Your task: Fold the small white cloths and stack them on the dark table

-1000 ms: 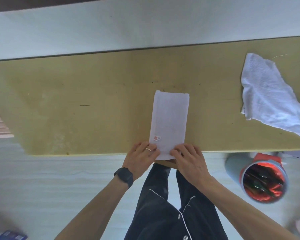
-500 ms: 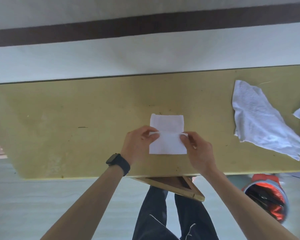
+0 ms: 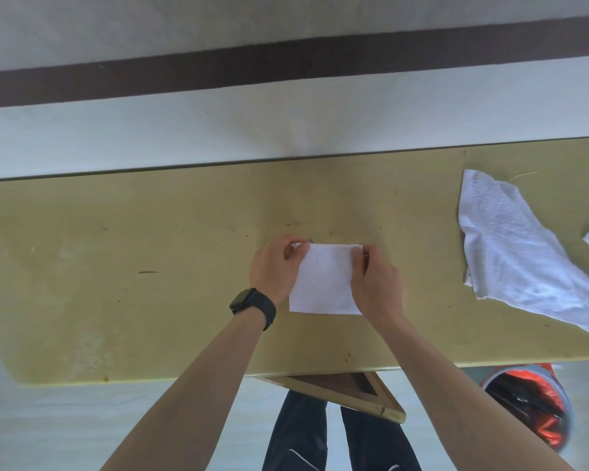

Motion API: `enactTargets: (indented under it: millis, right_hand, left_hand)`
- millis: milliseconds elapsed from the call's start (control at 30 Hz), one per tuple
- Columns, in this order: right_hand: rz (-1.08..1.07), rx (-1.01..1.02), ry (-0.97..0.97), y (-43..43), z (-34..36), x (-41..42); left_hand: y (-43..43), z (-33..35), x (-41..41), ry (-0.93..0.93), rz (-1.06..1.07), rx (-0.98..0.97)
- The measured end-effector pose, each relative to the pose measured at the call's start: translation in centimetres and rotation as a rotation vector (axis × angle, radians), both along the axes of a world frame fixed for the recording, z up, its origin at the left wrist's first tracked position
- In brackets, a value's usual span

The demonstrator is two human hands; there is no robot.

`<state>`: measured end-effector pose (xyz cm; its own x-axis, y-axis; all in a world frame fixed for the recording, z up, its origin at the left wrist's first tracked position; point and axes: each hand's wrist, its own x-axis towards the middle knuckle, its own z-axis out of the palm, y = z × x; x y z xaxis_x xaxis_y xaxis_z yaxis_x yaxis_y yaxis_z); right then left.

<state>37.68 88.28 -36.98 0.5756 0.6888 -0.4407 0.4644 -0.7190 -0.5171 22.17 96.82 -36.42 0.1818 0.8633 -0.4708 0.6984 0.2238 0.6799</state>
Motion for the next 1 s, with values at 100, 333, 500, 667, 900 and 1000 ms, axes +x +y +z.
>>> enactTargets:
  millis: [100, 333, 500, 667, 900, 1000]
  right_hand:
    - [0.014, -0.045, -0.054, 0.3, 0.0, -0.1]
    - [0.012, -0.096, -0.093, 1.0, 0.3, -0.4]
    - [0.073, -0.140, -0.213, 0.5, 1.6, -0.2]
    - [-0.038, -0.183, -0.135, -0.1, 1.9, -0.3]
    - [-0.111, -0.250, 0.024, 2.1, 1.9, -0.7]
    - [-0.205, -0.216, 0.262, 2.1, 2.2, -0.1]
  left_hand:
    - [0.2, -0.2, 0.2, 0.068, -0.056, 0.040]
    - [0.0, -0.2, 0.2, 0.112, -0.068, 0.070]
    - [-0.8, 0.2, 0.2, 0.214, -0.008, 0.084]
    - [-2.3, 0.6, 0.5, 0.402, 0.029, 0.000]
    - [-1.7, 1.3, 2.1, 0.473, -0.039, -0.078]
    - [-1.6, 2.3, 1.6, 0.224, 0.077, -0.176]
